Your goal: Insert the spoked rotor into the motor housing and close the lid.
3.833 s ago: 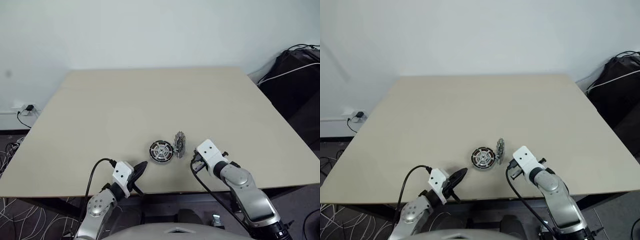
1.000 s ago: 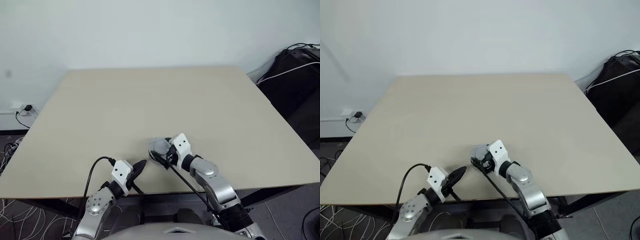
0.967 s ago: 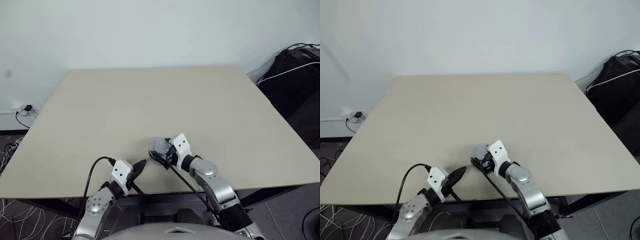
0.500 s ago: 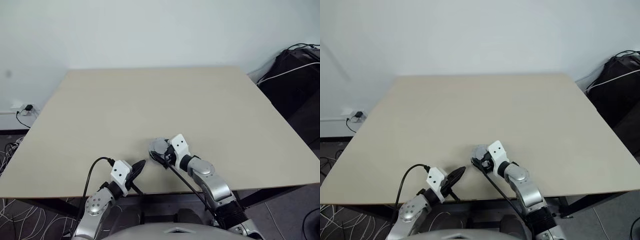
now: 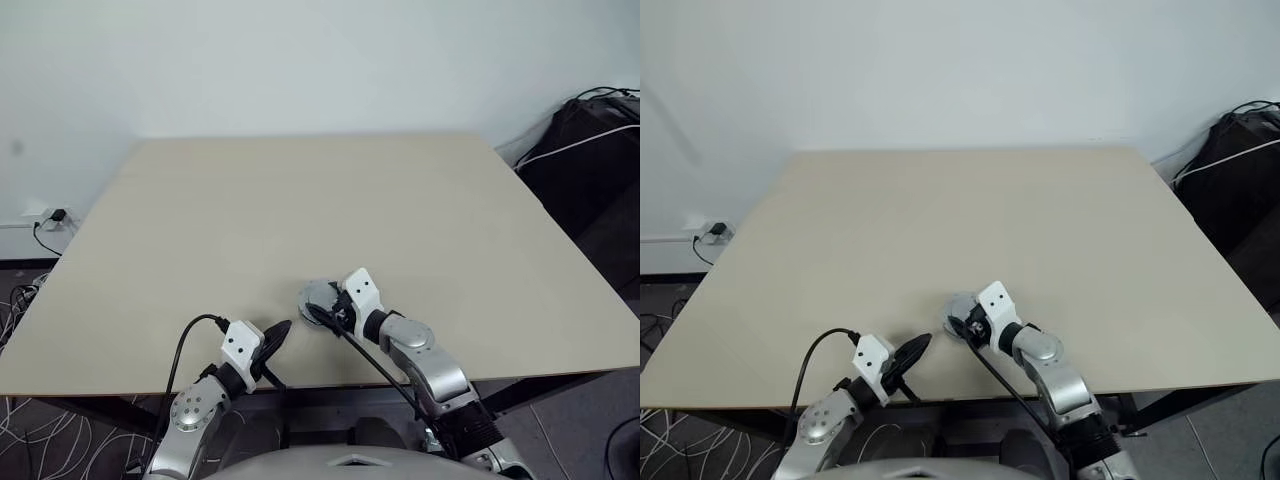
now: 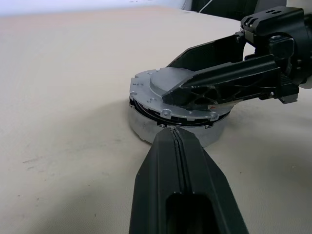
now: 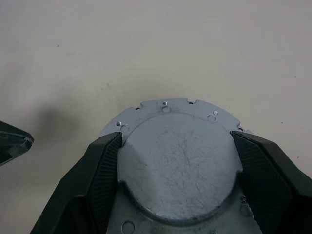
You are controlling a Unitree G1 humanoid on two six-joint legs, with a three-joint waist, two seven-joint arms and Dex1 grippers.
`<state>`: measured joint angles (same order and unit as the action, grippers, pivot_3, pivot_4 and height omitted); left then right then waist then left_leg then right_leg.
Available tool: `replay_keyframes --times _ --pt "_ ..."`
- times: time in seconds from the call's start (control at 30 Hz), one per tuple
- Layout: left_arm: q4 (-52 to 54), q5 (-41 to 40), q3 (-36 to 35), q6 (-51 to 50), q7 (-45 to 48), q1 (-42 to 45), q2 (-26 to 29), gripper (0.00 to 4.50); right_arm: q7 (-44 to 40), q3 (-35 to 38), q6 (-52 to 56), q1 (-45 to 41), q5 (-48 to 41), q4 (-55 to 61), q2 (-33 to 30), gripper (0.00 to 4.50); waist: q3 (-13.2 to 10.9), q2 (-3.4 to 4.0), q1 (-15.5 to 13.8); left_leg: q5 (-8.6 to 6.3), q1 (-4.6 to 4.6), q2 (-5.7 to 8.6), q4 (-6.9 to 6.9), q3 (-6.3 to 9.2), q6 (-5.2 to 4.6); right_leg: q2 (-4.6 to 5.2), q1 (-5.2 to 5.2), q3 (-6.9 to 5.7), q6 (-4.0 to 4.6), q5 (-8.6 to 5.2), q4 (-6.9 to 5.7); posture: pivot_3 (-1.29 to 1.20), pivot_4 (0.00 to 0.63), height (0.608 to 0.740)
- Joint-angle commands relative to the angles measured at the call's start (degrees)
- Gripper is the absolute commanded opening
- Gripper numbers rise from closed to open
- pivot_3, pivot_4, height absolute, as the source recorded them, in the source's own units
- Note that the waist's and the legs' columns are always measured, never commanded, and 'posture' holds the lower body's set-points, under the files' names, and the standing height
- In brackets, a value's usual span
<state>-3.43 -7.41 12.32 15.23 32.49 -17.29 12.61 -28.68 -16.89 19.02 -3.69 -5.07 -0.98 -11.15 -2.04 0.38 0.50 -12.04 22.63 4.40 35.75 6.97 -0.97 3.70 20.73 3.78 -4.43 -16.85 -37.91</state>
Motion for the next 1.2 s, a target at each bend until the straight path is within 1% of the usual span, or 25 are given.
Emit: replay_keyframes --times 0.03,0.23,0.53,0.87,1.2 --pt "2.42 -0.47 0.01 0.25 -0.05 0.22 -0.15 0.0 0.0 0.42 -0.04 -1.12 0.09 2.17 0.04 3.24 0.0 0.0 -0.01 0.0 0.0 0.0 0.0 0.0 0.0 0.0 0.0 0.0 0.0 0.0 0.0 0.0 0.0 0.74" --pt "2.49 -0.46 0.07 0.27 -0.12 -0.04 -0.28 0.0 1.3 -0.07 0.39 -1.48 1.17 1.62 0.85 3.24 0.0 0.0 0.02 0.0 0.0 0.0 0.0 0.0 0.0 0.0 0.0 0.0 0.0 0.0 0.0 0.0 0.0 0.74" --pt "2.0 -0.32 0.03 0.59 -0.23 0.09 -0.41 0.0 -1.0 -1.3 2.66 -2.26 1.79 0.96 -1.03 3.24 0.03 0.01 0.05 0.0 -0.01 0.0 0.03 0.0 0.0 -0.01 -0.01 0.0 0.0 0.01 -0.01 0.0 0.0 0.74" --pt "1.56 -0.38 0.03 0.87 -0.09 0.19 -0.69 0.0 1.46 -0.95 4.19 -2.73 3.0 0.28 0.2 3.24 0.11 0.0 0.05 0.0 -0.06 0.0 0.07 0.0 0.0 0.0 -0.08 0.0 -0.02 0.01 -0.03 0.0 0.0 0.74" --pt "1.52 -0.37 -0.01 0.73 -0.07 0.11 -0.64 0.0 2.34 -2.06 7.11 -3.77 4.83 0.24 -0.25 3.24 0.24 0.04 0.1 0.0 -0.08 0.0 0.08 0.01 0.0 0.0 -0.09 0.01 -0.02 0.01 -0.05 0.0 0.0 0.74"
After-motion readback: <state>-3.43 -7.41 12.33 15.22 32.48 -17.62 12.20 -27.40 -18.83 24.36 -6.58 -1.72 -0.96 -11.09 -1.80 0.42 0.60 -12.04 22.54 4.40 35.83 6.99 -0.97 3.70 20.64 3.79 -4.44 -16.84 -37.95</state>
